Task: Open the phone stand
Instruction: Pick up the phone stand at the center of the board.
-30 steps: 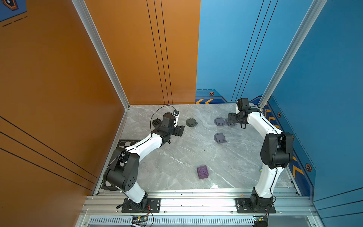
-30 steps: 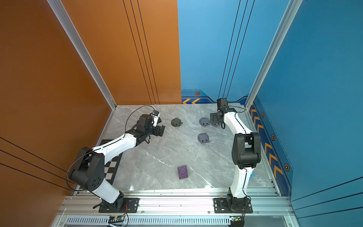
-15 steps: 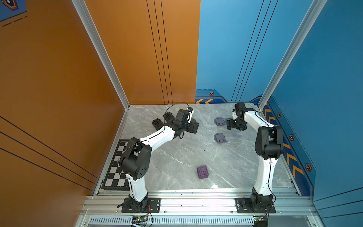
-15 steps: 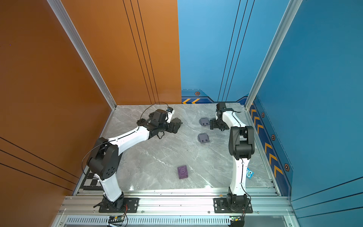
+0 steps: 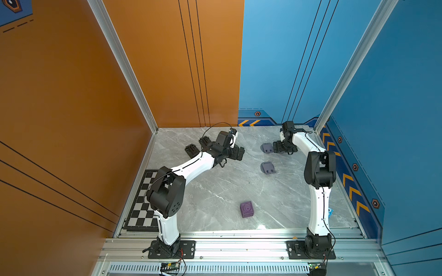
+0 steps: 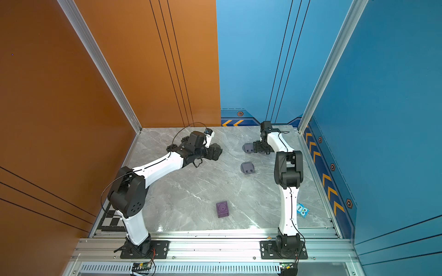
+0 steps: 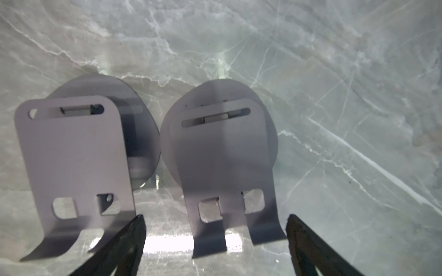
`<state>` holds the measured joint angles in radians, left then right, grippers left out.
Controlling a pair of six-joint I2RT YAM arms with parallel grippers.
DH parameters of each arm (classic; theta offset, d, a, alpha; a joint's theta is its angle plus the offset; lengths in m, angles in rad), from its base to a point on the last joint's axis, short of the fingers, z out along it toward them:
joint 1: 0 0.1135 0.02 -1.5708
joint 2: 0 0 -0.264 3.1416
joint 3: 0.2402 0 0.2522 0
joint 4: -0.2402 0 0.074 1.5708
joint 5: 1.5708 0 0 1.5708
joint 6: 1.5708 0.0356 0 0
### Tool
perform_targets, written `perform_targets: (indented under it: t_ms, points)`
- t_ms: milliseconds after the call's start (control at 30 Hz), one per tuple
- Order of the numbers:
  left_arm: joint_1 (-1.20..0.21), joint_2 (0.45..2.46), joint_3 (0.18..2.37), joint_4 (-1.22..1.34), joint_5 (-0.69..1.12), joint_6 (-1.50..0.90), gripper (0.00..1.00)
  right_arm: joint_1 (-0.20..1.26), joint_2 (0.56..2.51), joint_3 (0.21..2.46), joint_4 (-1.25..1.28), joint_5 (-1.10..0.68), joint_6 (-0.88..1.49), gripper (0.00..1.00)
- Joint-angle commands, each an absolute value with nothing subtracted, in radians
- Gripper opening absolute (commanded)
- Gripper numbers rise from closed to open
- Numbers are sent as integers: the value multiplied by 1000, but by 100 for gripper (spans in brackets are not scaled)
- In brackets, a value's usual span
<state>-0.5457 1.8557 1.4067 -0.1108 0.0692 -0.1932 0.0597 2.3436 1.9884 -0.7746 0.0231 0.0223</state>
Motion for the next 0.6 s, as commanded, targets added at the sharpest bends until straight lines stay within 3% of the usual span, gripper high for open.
perform_targets:
  t_ms: [0,167,567]
  points:
    - [-552,1881,1439,-150,91,-204,98,49,2382,2047,-797,31,15,93]
    - [-552,1894,1445,-158,94,-204,98,28,2430,2106,-814,7,17,92]
    - [-545,1924,1470,-160,95,-218,98,15,2450,2115,-831,-33,14,77]
